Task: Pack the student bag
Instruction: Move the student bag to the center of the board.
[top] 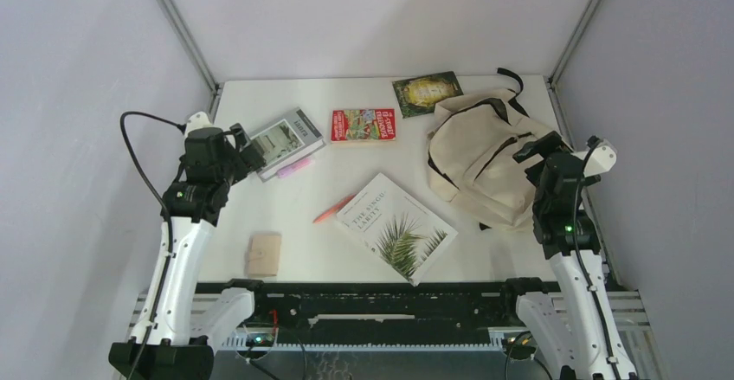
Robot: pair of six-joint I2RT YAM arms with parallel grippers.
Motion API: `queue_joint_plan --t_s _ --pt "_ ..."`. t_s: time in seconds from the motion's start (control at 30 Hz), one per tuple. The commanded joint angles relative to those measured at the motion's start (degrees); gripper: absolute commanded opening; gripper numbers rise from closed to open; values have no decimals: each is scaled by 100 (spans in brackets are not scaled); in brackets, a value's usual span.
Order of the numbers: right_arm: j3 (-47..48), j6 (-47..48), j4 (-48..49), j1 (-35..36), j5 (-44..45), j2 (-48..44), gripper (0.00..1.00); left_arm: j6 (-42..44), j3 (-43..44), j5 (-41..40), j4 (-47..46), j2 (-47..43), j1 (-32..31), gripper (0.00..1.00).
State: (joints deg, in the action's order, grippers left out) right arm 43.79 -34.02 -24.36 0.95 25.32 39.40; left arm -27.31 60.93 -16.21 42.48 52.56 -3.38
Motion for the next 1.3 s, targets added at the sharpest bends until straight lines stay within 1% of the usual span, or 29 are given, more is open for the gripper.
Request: queue_joint_plan --t_s 0.0,0.1,0.3,0.4,0.47,0.6,0.67,0.77,0.9,1.0,1.1,1.2,1.27 --pt "59 -155 47 -42 -9 2 100 0 90 413 -316 -108 67 100" --pt "59 -362 -121 -51 191 25 100 92 6 724 -331 -62 66 99" --pt "59 -480 -339 -51 323 68 100 313 -224 914 -413 -234 67 99" --pt "59 -597 -313 -51 235 147 100 275 -396 1412 -486 -195 22 99" --pt "59 -660 -221 -51 103 313 100 178 -562 1494 -591 -161 -316 99" --pt "145 -892 -139 72 -351 993 100 -57 -853 922 -842 53 -1681 100" --pt "320 -739 -159 434 -347 1493 100 -249 -912 980 -1004 299 -2217 100" --pt "870 -303 -303 1253 -201 2423 100 -421 -919 1048 -1200 764 -2926 100" --pt "1895 158 -466 1839 -303 3893 100 -451 -708 1047 -1188 1210 -3536 100" --pt "2779 188 -650 1921 -480 5069 100 -458 -629 988 -1097 1291 -3752 100" --pt "3873 73 -926 1903 -367 6077 100 -494 -753 839 -1080 1086 -3761 100" --pt "4863 -127 -1405 1785 -393 7016 100 -479 -842 619 -1002 873 -3762 100" --pt "5323 -208 -1620 1695 -491 7501 96 -465 -856 494 -945 778 -3767 100"
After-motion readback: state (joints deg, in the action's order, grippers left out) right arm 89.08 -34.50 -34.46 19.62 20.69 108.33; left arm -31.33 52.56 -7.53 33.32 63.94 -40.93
